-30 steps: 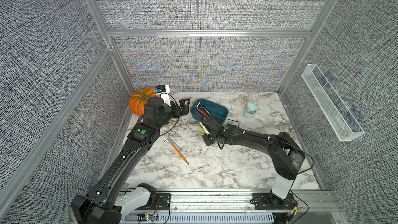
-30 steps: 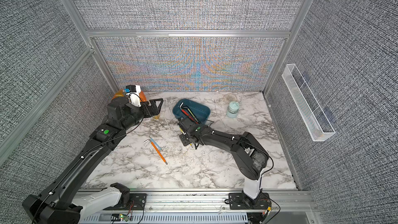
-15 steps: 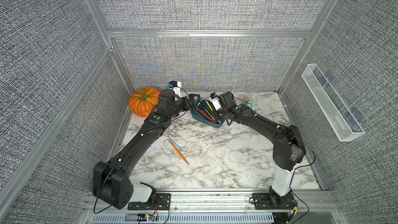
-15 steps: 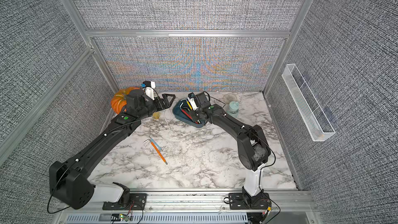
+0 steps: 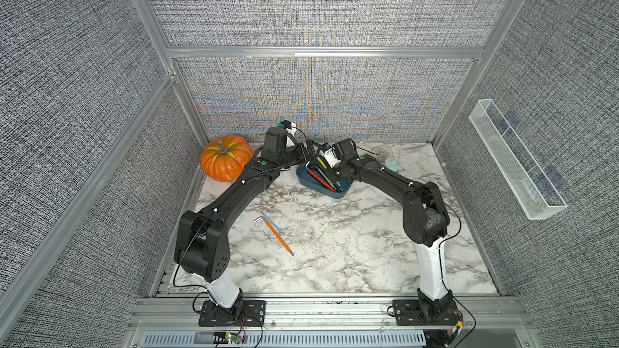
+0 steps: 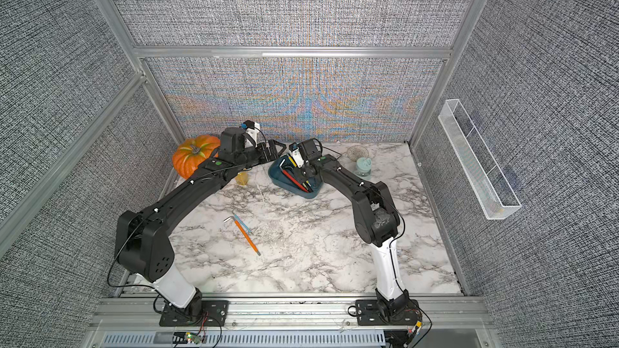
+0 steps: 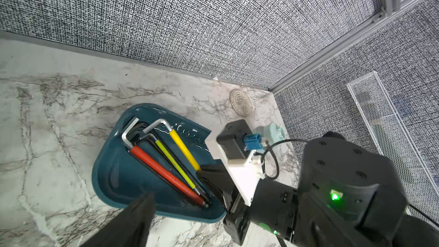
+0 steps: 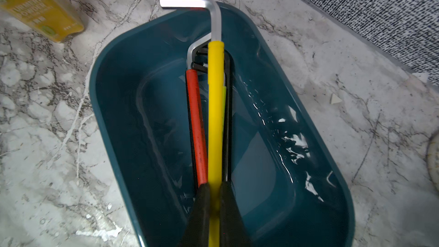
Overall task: Put the hex key on the desktop into the storage box
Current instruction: Place the Allen key in the storage box.
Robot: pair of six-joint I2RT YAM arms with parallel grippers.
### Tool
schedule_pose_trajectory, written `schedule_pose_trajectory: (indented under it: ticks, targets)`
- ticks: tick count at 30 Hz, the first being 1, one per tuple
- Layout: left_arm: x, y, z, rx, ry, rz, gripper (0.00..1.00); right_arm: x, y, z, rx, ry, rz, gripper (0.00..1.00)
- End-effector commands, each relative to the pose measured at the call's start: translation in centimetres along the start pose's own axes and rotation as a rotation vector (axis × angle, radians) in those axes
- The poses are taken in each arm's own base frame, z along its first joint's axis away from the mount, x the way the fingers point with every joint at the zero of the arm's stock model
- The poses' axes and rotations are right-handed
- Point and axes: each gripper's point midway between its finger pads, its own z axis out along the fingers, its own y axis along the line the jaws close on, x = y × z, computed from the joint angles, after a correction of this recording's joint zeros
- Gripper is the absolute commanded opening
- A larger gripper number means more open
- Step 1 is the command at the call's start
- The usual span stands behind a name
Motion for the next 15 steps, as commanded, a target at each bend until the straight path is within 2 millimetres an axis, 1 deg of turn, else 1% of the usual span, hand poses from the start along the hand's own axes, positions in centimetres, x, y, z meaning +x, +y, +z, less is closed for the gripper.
schedule_pose_trajectory:
  ticks: [1, 4, 8, 14, 15]
  targets:
    - [0.6, 0.5, 0.9, -0.003, 0.031, 0.017, 1.00, 0.4, 0.1, 0.8, -0.010, 0.014, -0.007, 0.00]
    - [1.3, 1.4, 1.9, -0.015, 0.051, 0.009, 1.00, 1.2, 0.1, 1.8, -0.012, 0.036, -0.010, 0.00]
    - [1.7, 1.8, 3.0, -0.010, 0.069, 0.002, 1.00, 2.2, 0.1, 2.8, -0.015, 0.063, -0.005, 0.00]
    - [1.8, 2.0, 3.4, -0.005, 0.079, -0.002, 1.00, 3.0, 0.1, 3.6, -0.020, 0.081, 0.013, 0.00]
    - [1.9, 2.0, 3.5, -0.005, 0.083, -0.003, 1.00, 3.0, 0.1, 3.7, -0.018, 0.083, 0.013, 0.01]
